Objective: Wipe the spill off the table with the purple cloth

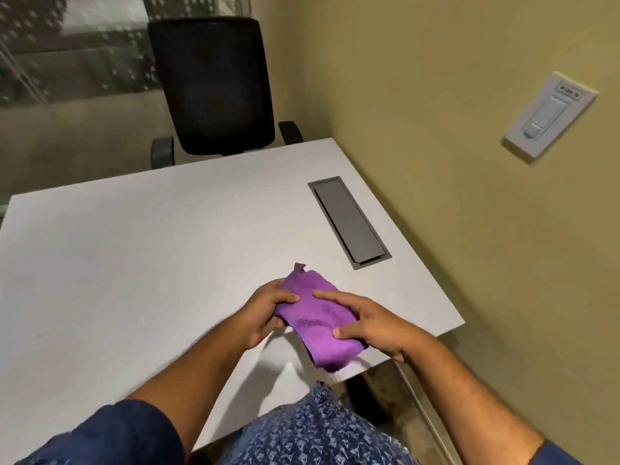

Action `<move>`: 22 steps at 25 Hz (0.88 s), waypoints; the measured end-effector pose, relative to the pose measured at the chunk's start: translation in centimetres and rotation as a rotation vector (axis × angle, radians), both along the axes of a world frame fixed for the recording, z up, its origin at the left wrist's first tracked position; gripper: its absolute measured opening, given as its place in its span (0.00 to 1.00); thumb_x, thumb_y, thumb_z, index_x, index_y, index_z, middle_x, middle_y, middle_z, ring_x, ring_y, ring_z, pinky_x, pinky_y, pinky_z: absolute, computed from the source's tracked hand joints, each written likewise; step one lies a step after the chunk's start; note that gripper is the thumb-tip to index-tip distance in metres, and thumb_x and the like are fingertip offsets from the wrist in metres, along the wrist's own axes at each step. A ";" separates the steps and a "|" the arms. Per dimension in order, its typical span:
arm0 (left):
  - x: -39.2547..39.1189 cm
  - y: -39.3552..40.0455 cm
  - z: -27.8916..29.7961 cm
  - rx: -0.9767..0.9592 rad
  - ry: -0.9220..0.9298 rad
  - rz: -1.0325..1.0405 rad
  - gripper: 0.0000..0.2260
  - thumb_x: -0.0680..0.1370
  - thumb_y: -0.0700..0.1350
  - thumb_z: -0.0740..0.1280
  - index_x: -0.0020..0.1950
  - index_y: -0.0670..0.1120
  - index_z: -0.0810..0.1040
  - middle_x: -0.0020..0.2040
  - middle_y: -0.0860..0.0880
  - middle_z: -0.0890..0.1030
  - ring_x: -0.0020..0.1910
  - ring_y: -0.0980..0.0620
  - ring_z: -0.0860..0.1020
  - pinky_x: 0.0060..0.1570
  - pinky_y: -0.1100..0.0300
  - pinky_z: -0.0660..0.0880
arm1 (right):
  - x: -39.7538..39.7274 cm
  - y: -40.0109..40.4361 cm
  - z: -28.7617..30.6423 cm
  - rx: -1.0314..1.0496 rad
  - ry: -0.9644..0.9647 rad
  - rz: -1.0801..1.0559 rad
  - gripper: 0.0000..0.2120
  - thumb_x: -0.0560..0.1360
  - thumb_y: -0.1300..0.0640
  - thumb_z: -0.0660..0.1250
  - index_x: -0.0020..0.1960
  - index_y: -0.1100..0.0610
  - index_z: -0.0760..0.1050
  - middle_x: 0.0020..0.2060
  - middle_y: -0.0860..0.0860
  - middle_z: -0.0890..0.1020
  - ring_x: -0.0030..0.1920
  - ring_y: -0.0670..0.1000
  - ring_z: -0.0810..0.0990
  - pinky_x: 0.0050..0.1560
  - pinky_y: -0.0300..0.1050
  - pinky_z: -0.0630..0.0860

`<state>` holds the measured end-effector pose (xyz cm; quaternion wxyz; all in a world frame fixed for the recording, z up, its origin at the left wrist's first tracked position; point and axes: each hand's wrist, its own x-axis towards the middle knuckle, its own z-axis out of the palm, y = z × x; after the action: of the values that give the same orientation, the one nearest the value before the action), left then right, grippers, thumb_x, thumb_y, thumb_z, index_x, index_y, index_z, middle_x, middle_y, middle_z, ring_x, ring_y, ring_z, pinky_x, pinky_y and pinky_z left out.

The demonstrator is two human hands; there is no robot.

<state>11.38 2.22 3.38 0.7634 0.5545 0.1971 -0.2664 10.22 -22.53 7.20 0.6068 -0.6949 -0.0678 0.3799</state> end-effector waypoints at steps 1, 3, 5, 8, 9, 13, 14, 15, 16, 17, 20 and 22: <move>1.2 -1.4 0.1 0.093 -0.010 0.016 0.21 0.79 0.36 0.70 0.73 0.44 0.77 0.61 0.39 0.85 0.56 0.42 0.82 0.56 0.46 0.81 | 1.2 -1.2 -0.6 -0.005 0.008 -0.037 0.38 0.76 0.76 0.69 0.75 0.40 0.77 0.75 0.48 0.77 0.71 0.52 0.81 0.73 0.56 0.78; 2.9 -3.6 0.2 0.267 -0.029 0.067 0.22 0.80 0.39 0.72 0.73 0.46 0.75 0.61 0.43 0.86 0.56 0.46 0.83 0.64 0.44 0.80 | 3.2 -3.2 -1.7 -0.038 0.025 -0.116 0.39 0.75 0.77 0.69 0.74 0.39 0.77 0.75 0.50 0.76 0.68 0.58 0.82 0.61 0.51 0.83; 3.9 -5.1 0.0 0.362 -0.051 0.148 0.23 0.80 0.41 0.73 0.74 0.46 0.73 0.64 0.45 0.83 0.61 0.48 0.82 0.65 0.45 0.78 | 5.1 -4.4 -2.9 -0.078 0.018 -0.135 0.40 0.74 0.76 0.69 0.75 0.39 0.76 0.76 0.51 0.72 0.65 0.61 0.81 0.50 0.49 0.83; 4.5 -6.5 -0.8 0.428 -0.041 0.253 0.21 0.79 0.42 0.75 0.71 0.47 0.76 0.67 0.49 0.80 0.66 0.48 0.79 0.66 0.49 0.77 | 8.0 -5.2 -4.6 -0.095 -0.015 -0.121 0.42 0.71 0.76 0.67 0.73 0.37 0.77 0.73 0.49 0.71 0.64 0.64 0.80 0.54 0.54 0.80; 4.6 -6.9 -1.0 0.453 -0.042 0.261 0.20 0.79 0.42 0.75 0.70 0.47 0.77 0.67 0.50 0.80 0.66 0.49 0.79 0.64 0.51 0.77 | 8.9 -5.2 -5.2 -0.091 -0.017 -0.131 0.42 0.70 0.76 0.66 0.72 0.37 0.77 0.71 0.47 0.72 0.63 0.64 0.81 0.54 0.55 0.80; 4.0 -7.7 -2.0 0.604 -0.056 0.175 0.18 0.80 0.42 0.73 0.69 0.47 0.78 0.67 0.50 0.81 0.66 0.48 0.79 0.61 0.55 0.74 | 10.9 -4.4 -7.8 -0.146 0.042 -0.133 0.42 0.72 0.73 0.69 0.78 0.39 0.71 0.71 0.51 0.71 0.62 0.61 0.81 0.57 0.57 0.82; 3.6 -7.9 -2.4 0.647 -0.053 0.129 0.18 0.79 0.42 0.74 0.69 0.48 0.78 0.66 0.51 0.80 0.66 0.49 0.78 0.62 0.56 0.75 | 11.2 -4.4 -8.7 -0.213 0.051 -0.087 0.43 0.73 0.71 0.71 0.81 0.42 0.66 0.73 0.54 0.70 0.66 0.62 0.79 0.59 0.55 0.82; 3.2 -8.2 -2.7 0.685 -0.044 0.082 0.19 0.79 0.43 0.74 0.69 0.48 0.78 0.65 0.51 0.80 0.66 0.49 0.78 0.63 0.56 0.75 | 11.3 -4.6 -9.5 -0.302 0.043 -0.020 0.44 0.74 0.70 0.72 0.84 0.46 0.61 0.75 0.56 0.69 0.70 0.62 0.77 0.62 0.53 0.81; 2.8 -8.3 -3.1 0.708 -0.042 0.036 0.19 0.78 0.43 0.75 0.69 0.49 0.79 0.64 0.52 0.80 0.66 0.50 0.77 0.63 0.56 0.74 | 11.4 -4.7 -10.3 -0.385 0.025 0.026 0.45 0.74 0.69 0.73 0.85 0.50 0.59 0.77 0.58 0.68 0.73 0.62 0.74 0.66 0.53 0.80; 2.4 -8.4 -3.4 0.731 -0.042 -0.008 0.19 0.78 0.44 0.76 0.68 0.49 0.79 0.64 0.52 0.80 0.67 0.50 0.77 0.63 0.57 0.74 | 11.4 -4.8 -10.7 -0.456 -0.001 0.044 0.45 0.74 0.69 0.73 0.86 0.52 0.58 0.78 0.59 0.67 0.74 0.61 0.73 0.68 0.53 0.78; 1.4 -8.3 -4.5 0.789 -0.081 -0.121 0.19 0.78 0.47 0.76 0.69 0.50 0.79 0.67 0.53 0.79 0.68 0.52 0.75 0.63 0.61 0.69 | 11.8 -5.2 -11.2 -0.446 0.023 -0.008 0.42 0.74 0.70 0.70 0.85 0.55 0.60 0.76 0.58 0.70 0.70 0.59 0.75 0.67 0.53 0.79; 1.7 -7.4 -4.3 0.822 -0.107 -0.132 0.20 0.78 0.48 0.77 0.69 0.50 0.79 0.68 0.54 0.78 0.68 0.54 0.74 0.64 0.62 0.68 | 12.4 -5.1 -10.8 -0.444 0.007 -0.012 0.40 0.75 0.69 0.69 0.84 0.56 0.62 0.74 0.56 0.72 0.67 0.57 0.76 0.65 0.51 0.78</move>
<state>13.03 -5.19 -0.96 0.4690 0.8374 0.2114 -0.1847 22.64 -27.67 -3.62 0.4414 -0.8104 0.0237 0.3846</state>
